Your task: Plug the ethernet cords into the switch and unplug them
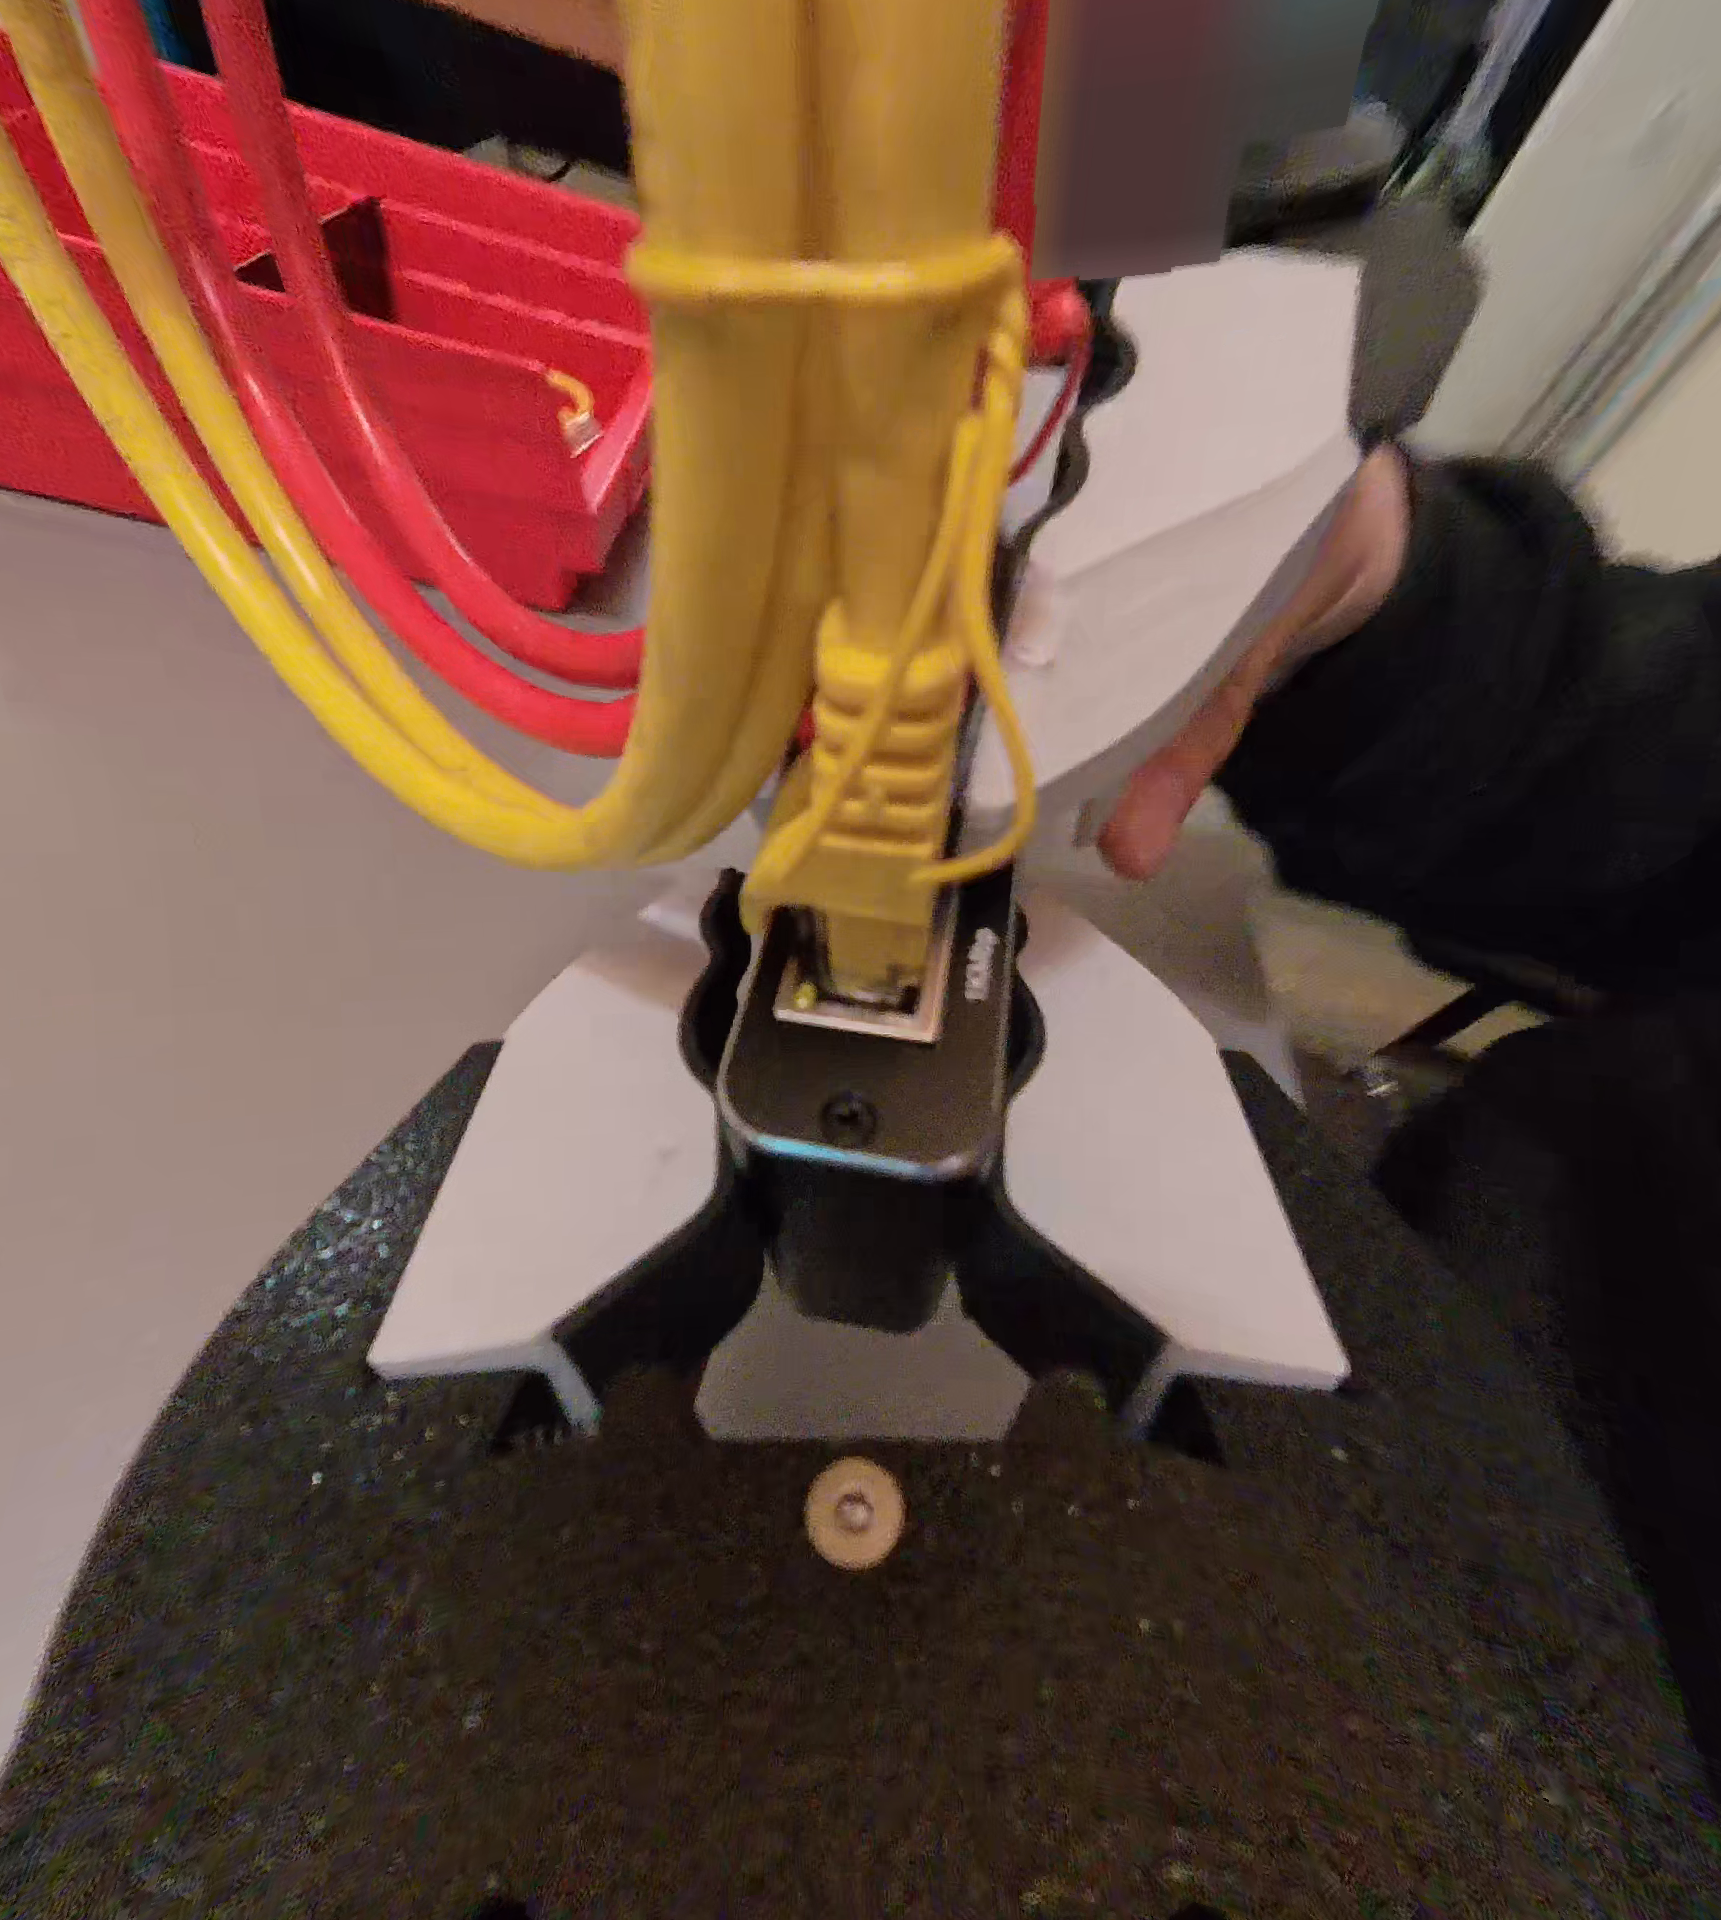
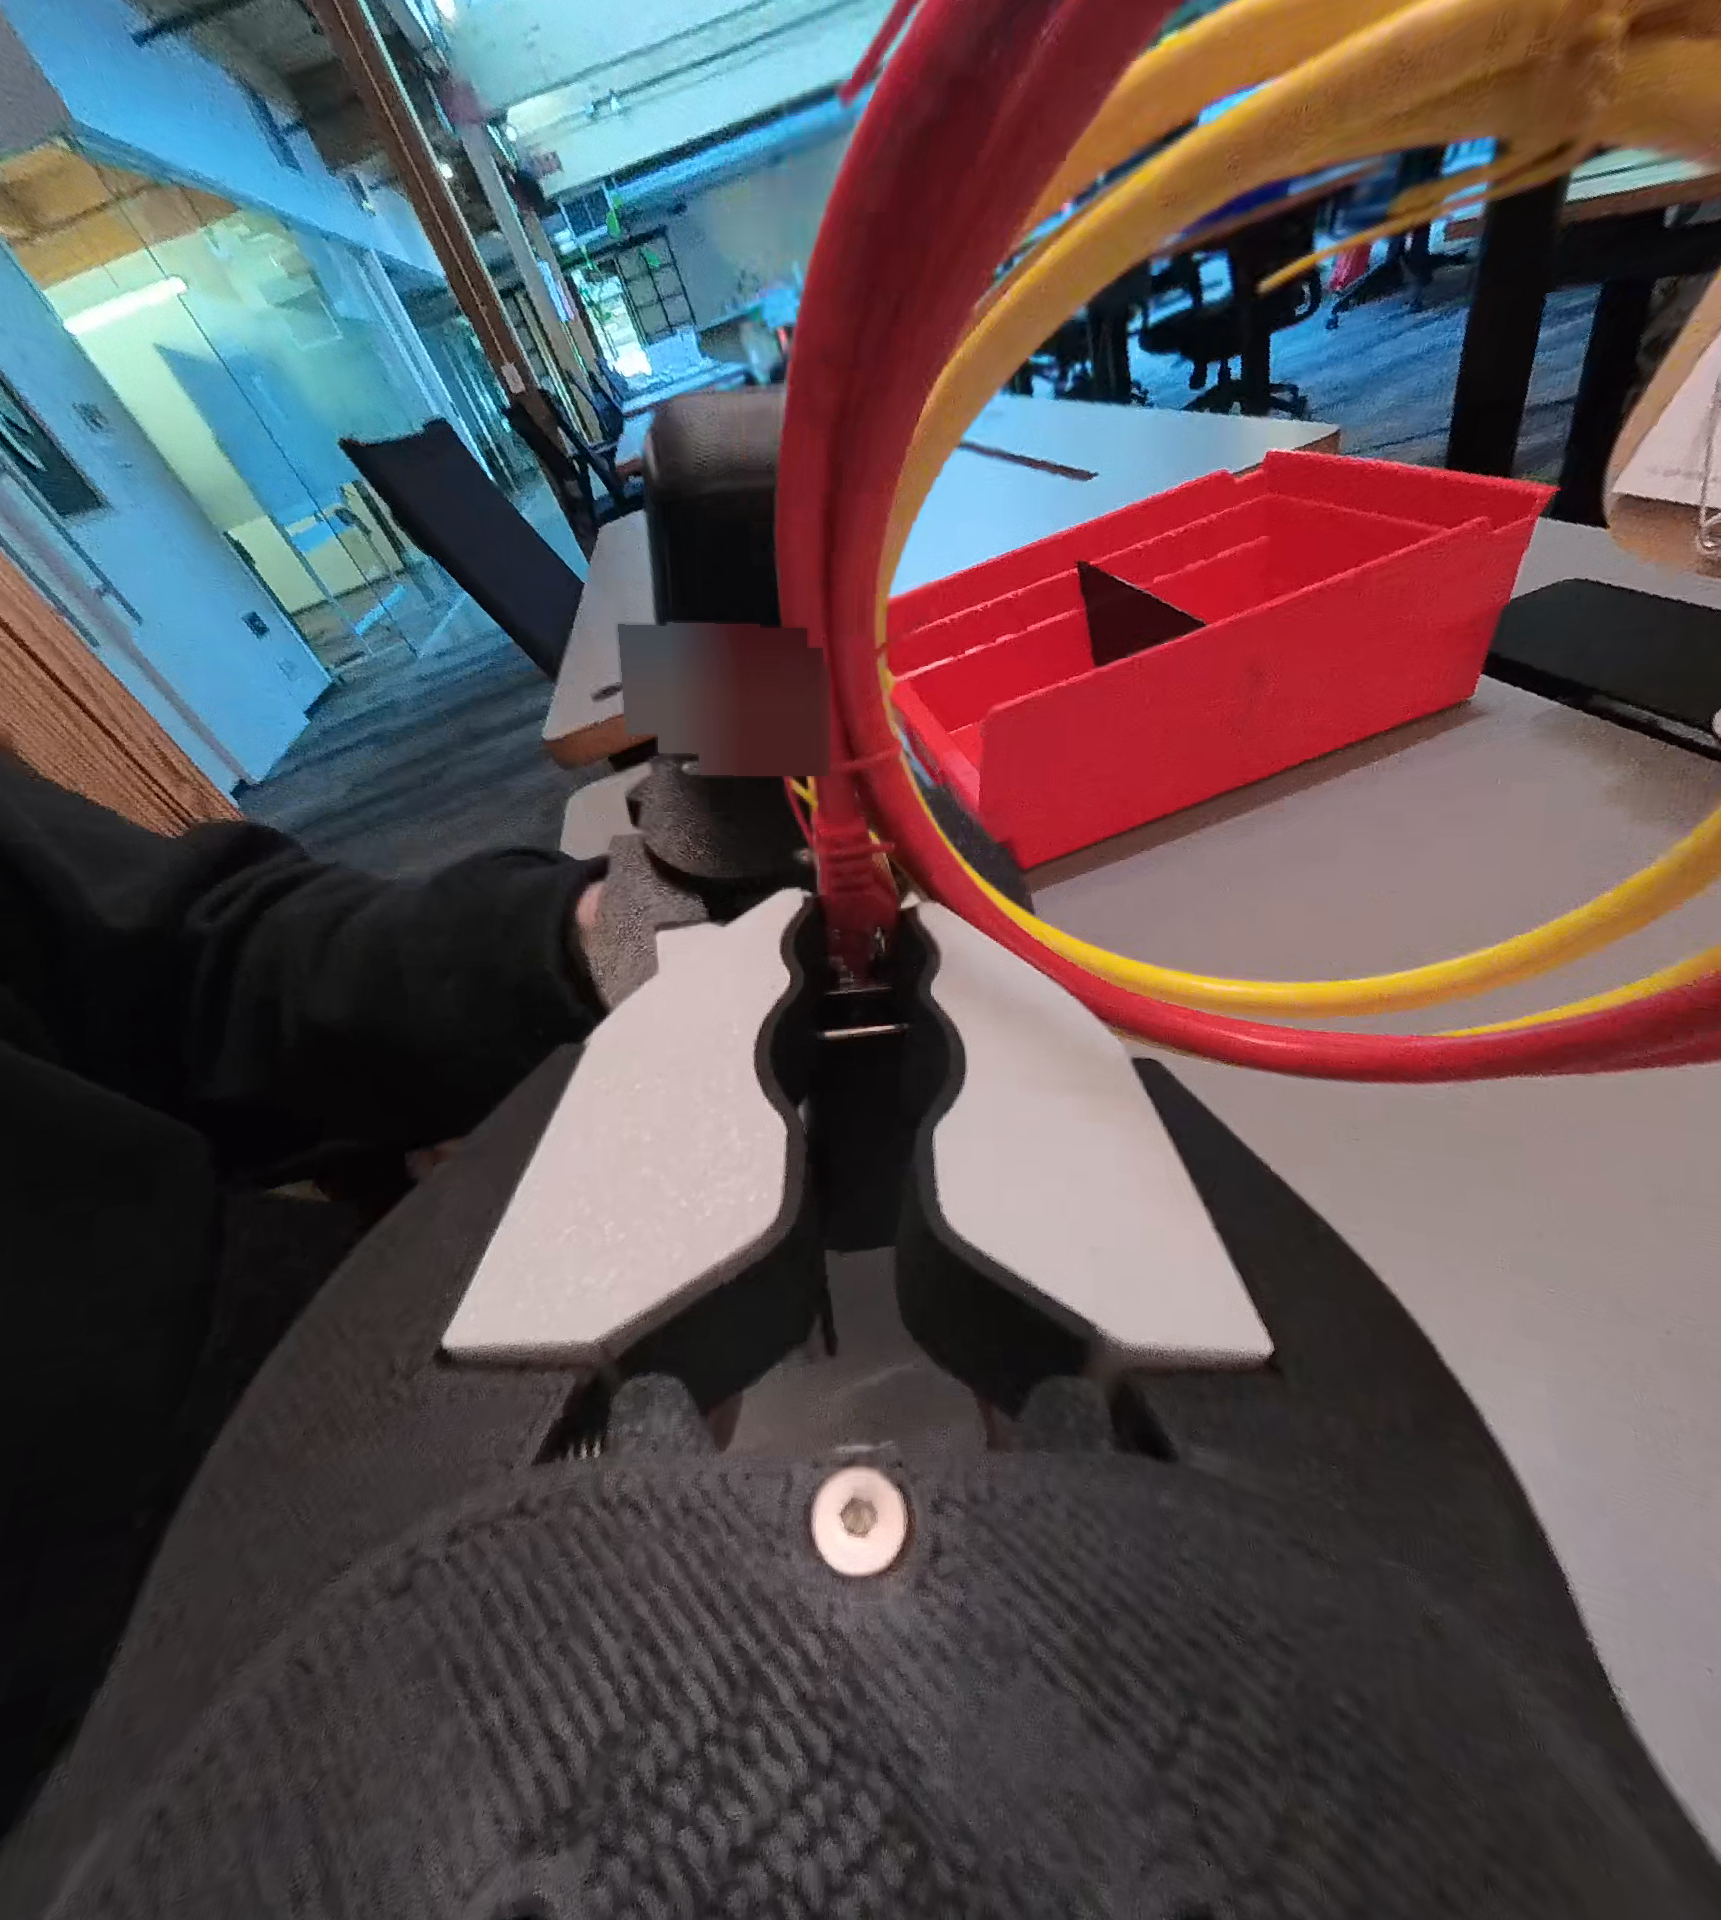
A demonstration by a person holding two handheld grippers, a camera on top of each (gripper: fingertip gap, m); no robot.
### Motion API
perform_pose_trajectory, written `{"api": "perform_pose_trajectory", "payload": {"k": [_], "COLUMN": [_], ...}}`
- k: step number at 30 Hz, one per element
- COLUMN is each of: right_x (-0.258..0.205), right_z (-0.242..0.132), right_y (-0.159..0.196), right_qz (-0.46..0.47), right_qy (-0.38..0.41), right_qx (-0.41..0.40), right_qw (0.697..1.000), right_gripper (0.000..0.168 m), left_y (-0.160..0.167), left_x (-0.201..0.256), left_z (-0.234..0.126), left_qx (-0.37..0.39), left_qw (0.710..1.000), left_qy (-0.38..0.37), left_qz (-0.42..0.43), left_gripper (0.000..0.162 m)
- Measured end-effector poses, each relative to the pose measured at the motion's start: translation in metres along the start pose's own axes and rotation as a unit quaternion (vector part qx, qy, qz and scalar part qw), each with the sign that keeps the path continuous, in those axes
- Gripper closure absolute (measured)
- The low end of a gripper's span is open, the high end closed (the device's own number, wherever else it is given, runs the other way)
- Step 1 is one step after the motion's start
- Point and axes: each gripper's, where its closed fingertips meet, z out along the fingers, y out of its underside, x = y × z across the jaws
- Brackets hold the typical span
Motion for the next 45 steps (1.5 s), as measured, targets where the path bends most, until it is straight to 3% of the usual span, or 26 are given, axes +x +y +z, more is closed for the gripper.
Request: {"api": "perform_pose_trajectory", "payload": {"k": [2, 6, 12, 16, 20, 27, 45], "right_x": [-0.003, -0.003, -0.003, -0.014, -0.026, -0.047, -0.055], "right_z": [-0.001, 0.000, 0.004, 0.007, 0.015, 0.024, 0.025], "right_y": [-0.001, -0.005, 0.004, 0.006, -0.011, -0.020, -0.019], "right_qz": [-0.006, -0.001, 0.002, -0.063, -0.115, -0.129, -0.143], "right_qy": [-0.006, -0.006, 0.006, 0.036, 0.085, 0.078, 0.070], "right_qx": [-0.003, 0.000, -0.013, -0.069, -0.049, -0.035, -0.051], "right_qw": [1.000, 1.000, 1.000, 0.995, 0.988, 0.988, 0.986], "right_gripper": [0.155, 0.154, 0.154, 0.154, 0.152, 0.146, 0.141], "left_y": [0.004, 0.000, 0.004, 0.000, -0.024, -0.036, -0.039], "left_x": [-0.010, -0.014, -0.005, 0.003, 0.017, 0.035, 0.041], "left_z": [-0.004, -0.006, -0.003, -0.009, -0.023, -0.037, -0.040], "left_qx": [-0.042, -0.044, -0.001, 0.030, 0.106, 0.168, 0.191], "left_qw": [0.996, 0.994, 0.998, 0.996, 0.991, 0.979, 0.972], "left_qy": [-0.056, -0.074, -0.025, -0.027, 0.001, 0.034, 0.057], "left_qz": [0.056, 0.073, 0.051, 0.080, 0.085, 0.106, 0.123], "left_gripper": [0.116, 0.116, 0.116, 0.117, 0.117, 0.117, 0.117]}}
